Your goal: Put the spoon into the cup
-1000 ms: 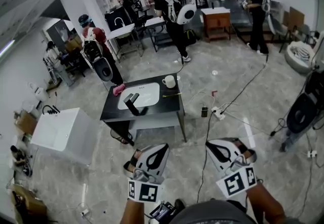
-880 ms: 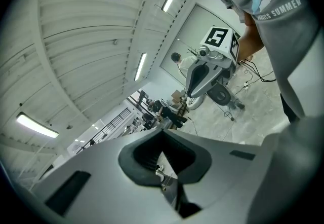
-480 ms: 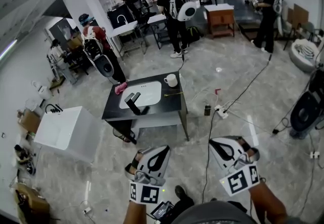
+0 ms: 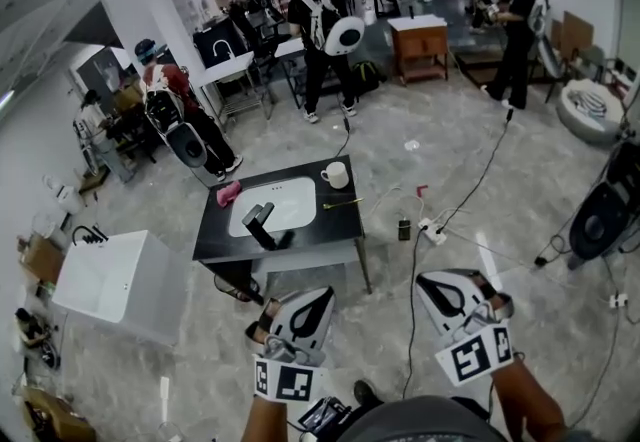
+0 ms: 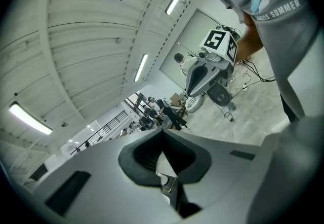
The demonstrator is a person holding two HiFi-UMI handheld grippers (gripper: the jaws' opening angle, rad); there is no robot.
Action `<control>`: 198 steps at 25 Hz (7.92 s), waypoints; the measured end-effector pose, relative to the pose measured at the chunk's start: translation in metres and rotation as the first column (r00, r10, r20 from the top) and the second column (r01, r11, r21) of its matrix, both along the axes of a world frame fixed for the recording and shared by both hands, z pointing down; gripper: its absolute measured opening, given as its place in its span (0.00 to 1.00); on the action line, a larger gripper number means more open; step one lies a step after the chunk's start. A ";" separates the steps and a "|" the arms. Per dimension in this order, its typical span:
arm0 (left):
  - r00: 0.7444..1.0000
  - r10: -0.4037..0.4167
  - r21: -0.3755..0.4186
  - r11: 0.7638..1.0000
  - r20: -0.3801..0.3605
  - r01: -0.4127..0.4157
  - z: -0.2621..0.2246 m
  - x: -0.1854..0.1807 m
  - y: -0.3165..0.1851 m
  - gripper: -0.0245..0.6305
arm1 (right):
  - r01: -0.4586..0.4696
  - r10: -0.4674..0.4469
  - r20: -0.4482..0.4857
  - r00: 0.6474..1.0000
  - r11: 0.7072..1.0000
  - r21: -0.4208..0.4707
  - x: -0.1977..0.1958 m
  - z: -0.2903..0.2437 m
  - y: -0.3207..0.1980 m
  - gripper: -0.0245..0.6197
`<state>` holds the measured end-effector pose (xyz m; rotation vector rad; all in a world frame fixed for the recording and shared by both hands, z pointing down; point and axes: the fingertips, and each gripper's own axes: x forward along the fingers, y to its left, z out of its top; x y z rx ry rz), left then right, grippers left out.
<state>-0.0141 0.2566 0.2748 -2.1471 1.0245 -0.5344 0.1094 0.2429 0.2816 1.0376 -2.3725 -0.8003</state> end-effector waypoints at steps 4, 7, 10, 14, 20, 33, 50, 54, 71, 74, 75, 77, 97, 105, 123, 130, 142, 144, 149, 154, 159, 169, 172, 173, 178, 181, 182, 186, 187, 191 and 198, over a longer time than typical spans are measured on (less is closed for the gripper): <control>0.999 0.026 -0.025 0.999 -0.027 -0.026 0.008 -0.027 -0.033 0.04 | -0.021 0.021 -0.011 1.000 1.000 -0.001 -0.030 0.002 -0.020 0.09; 0.998 0.051 -0.045 0.998 -0.037 -0.052 0.017 -0.044 -0.053 0.04 | -0.048 0.048 -0.022 0.999 0.999 -0.007 -0.049 0.003 -0.036 0.09; 0.995 0.084 -0.036 0.996 -0.050 -0.086 0.014 -0.057 -0.070 0.04 | -0.081 0.081 -0.009 0.997 0.997 -0.009 -0.063 0.007 -0.049 0.09; 0.992 0.124 -0.032 0.992 -0.040 -0.125 0.013 -0.070 -0.084 0.04 | -0.120 0.119 -0.009 0.993 0.993 -0.024 -0.077 0.015 -0.069 0.09; 0.992 0.123 -0.035 0.992 -0.042 -0.124 0.014 -0.089 -0.098 0.04 | -0.139 0.139 -0.020 0.990 0.990 -0.017 -0.088 0.007 -0.096 0.09; 0.999 -0.014 -0.040 0.999 -0.046 0.012 0.011 -0.089 -0.145 0.04 | -0.010 0.010 -0.020 1.000 1.000 -0.024 -0.086 0.001 -0.156 0.09; 0.990 -0.143 -0.059 0.988 0.011 0.144 0.018 -0.007 -0.233 0.04 | 0.151 -0.151 0.005 0.989 0.987 -0.057 -0.022 0.017 -0.252 0.09; 0.989 -0.145 -0.066 0.987 -0.018 0.144 0.023 0.005 -0.247 0.04 | 0.169 -0.169 0.013 0.986 0.983 -0.064 -0.014 0.020 -0.268 0.09; 0.998 -0.048 -0.075 0.996 -0.049 0.044 0.030 -0.027 -0.333 0.04 | 0.066 -0.067 -0.011 0.998 0.994 -0.084 -0.044 0.028 -0.344 0.09; 0.998 -0.015 -0.073 0.997 -0.055 0.011 0.031 -0.040 -0.351 0.04 | 0.034 -0.035 -0.015 0.999 0.996 -0.085 -0.057 0.032 -0.361 0.09; 0.998 -0.005 -0.072 0.997 -0.058 0.001 0.032 -0.046 -0.357 0.04 | 0.025 -0.027 -0.014 1.000 0.996 -0.086 -0.062 0.033 -0.366 0.09; 0.998 0.007 -0.076 0.997 -0.063 -0.012 0.035 -0.058 -0.368 0.04 | 0.011 -0.012 -0.014 1.000 0.995 -0.095 -0.074 0.035 -0.375 0.09; 0.994 0.039 -0.126 0.991 -0.104 -0.053 0.076 -0.113 -0.424 0.04 | -0.053 0.044 -0.057 0.997 0.984 -0.170 -0.137 0.089 -0.433 0.09; 0.995 -0.018 -0.180 0.984 -0.096 0.001 0.113 -0.101 -0.440 0.04 | -0.006 -0.008 -0.062 0.998 0.972 -0.234 -0.126 0.133 -0.454 0.09; 0.991 -0.114 -0.270 0.959 -0.072 0.090 0.192 -0.094 -0.475 0.04 | 0.079 -0.118 -0.082 0.990 0.923 -0.378 -0.124 0.245 -0.487 0.09; 0.988 -0.128 -0.297 0.950 -0.081 0.099 0.224 -0.100 -0.483 0.04 | 0.077 -0.135 -0.110 0.985 0.905 -0.419 -0.127 0.293 -0.496 0.09; 0.985 -0.162 -0.356 0.925 -0.060 0.130 0.265 -0.107 -0.495 0.04 | 0.073 -0.178 -0.173 0.969 0.871 -0.486 -0.127 0.369 -0.509 0.19; 0.985 -0.167 -0.360 0.922 -0.040 0.142 0.269 -0.109 -0.498 0.04 | 0.073 -0.189 -0.189 0.964 0.866 -0.495 -0.126 0.383 -0.509 0.19; 0.984 -0.179 -0.371 0.915 -0.016 0.161 0.277 -0.111 -0.504 0.04 | 0.072 -0.213 -0.224 0.951 0.858 -0.509 -0.124 0.408 -0.510 0.20; 0.981 -0.195 -0.393 0.904 -0.023 0.170 0.291 -0.114 -0.506 0.04 | 0.081 -0.241 -0.257 0.936 0.857 -0.508 -0.126 0.430 -0.512 0.21; 0.979 -0.201 -0.406 0.897 -0.021 0.175 0.303 -0.114 -0.508 0.04 | 0.089 -0.265 -0.291 0.919 0.859 -0.504 -0.127 0.449 -0.515 0.22; 0.978 -0.208 -0.427 0.888 -0.035 0.174 0.315 -0.114 -0.512 0.04 | 0.105 -0.300 -0.316 0.900 0.854 -0.510 -0.128 0.467 -0.517 0.23; 0.978 -0.206 -0.427 0.888 -0.033 0.172 0.315 -0.112 -0.513 0.04 | 0.113 -0.311 -0.326 0.893 0.856 -0.505 -0.128 0.468 -0.517 0.22; 0.978 -0.205 -0.426 0.888 -0.033 0.172 0.315 -0.112 -0.513 0.04 | 0.114 -0.311 -0.331 0.891 0.858 -0.501 -0.128 0.467 -0.517 0.22; 0.977 -0.209 -0.423 0.889 -0.037 0.174 0.312 -0.113 -0.514 0.04 | 0.114 -0.309 -0.349 0.885 0.869 -0.481 -0.128 0.465 -0.520 0.16; 0.976 -0.214 -0.423 0.888 -0.036 0.179 0.310 -0.116 -0.511 0.04 | 0.123 -0.313 -0.362 0.878 0.879 -0.461 -0.130 0.464 -0.518 0.13; 0.976 -0.215 -0.423 0.888 -0.036 0.180 0.309 -0.116 -0.511 0.04 | 0.127 -0.314 -0.366 0.876 0.883 -0.452 -0.131 0.462 -0.518 0.12; 0.976 -0.215 -0.412 0.893 -0.035 0.182 0.301 -0.119 -0.509 0.04 | 0.137 -0.309 -0.377 0.873 0.898 -0.417 -0.132 0.453 -0.517 0.09; 0.976 -0.216 -0.409 0.894 -0.036 0.183 0.299 -0.120 -0.508 0.04 | 0.140 -0.309 -0.380 0.872 0.901 -0.412 -0.133 0.451 -0.516 0.09; 0.975 -0.221 -0.398 0.898 -0.036 0.189 0.290 -0.123 -0.508 0.04 | 0.151 -0.310 -0.391 0.867 0.909 -0.388 -0.134 0.441 -0.515 0.09; 0.975 -0.217 -0.365 0.912 -0.038 0.188 0.267 -0.125 -0.507 0.04 | 0.153 -0.289 -0.398 0.870 0.928 -0.339 -0.135 0.411 -0.517 0.09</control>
